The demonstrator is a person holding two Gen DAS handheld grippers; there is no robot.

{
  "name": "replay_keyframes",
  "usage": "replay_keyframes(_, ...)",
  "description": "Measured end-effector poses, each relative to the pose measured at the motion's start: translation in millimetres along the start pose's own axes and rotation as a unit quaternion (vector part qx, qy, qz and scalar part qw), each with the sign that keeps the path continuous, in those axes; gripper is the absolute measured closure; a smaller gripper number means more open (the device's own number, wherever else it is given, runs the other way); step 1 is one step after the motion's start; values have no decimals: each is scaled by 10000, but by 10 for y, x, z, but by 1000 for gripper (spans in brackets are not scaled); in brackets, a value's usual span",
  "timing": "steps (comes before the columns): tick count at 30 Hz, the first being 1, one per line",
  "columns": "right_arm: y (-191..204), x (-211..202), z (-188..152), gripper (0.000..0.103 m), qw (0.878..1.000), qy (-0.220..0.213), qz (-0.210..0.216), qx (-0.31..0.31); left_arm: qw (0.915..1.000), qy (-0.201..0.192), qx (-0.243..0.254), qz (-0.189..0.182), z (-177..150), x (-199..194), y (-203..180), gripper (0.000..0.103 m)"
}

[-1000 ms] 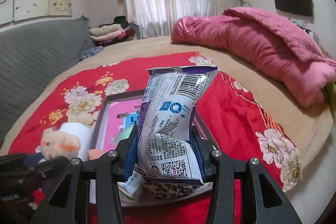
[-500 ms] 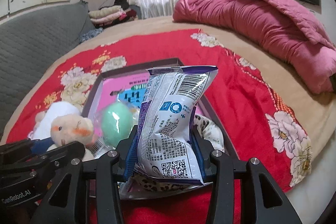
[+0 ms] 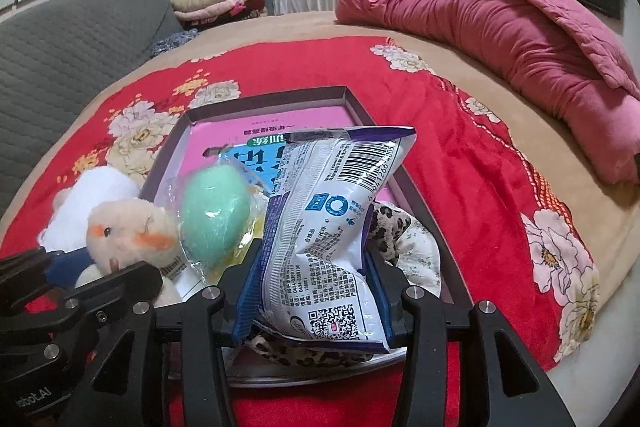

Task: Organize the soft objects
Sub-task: 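Lower the wipes pack onto the tray and open the right tool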

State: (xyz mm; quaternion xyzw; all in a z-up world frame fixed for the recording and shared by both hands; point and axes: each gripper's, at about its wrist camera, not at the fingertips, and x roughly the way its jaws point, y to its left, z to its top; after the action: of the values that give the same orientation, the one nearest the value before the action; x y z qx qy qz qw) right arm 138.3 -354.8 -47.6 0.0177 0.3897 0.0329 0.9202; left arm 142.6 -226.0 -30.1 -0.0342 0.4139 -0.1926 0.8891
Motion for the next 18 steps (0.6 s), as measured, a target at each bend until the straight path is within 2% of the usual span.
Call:
replay_keyframes(3, 10, -18, -1, 35, 10000, -44, -52, -17, 10000, 5, 6, 15, 11, 17, -5, 63)
replay_keyframes(4, 9, -33, 0, 33, 9999, -82, -75, -16, 10000, 6, 6, 15, 16, 21, -5, 63)
replay_keyframes(10, -56, -129, 5, 31, 9993, -306, -183, 121, 10000, 32, 29, 46, 28, 46, -17, 62)
replay_keyframes(16, -215, -316, 21, 27, 9951, -791, -340, 487, 9999, 58, 84, 105, 35, 80, -43, 61)
replay_keyframes(18, -259, -322, 15, 26, 9946, -796, -323, 582, 9998, 83, 144, 143, 38, 99, -63, 60)
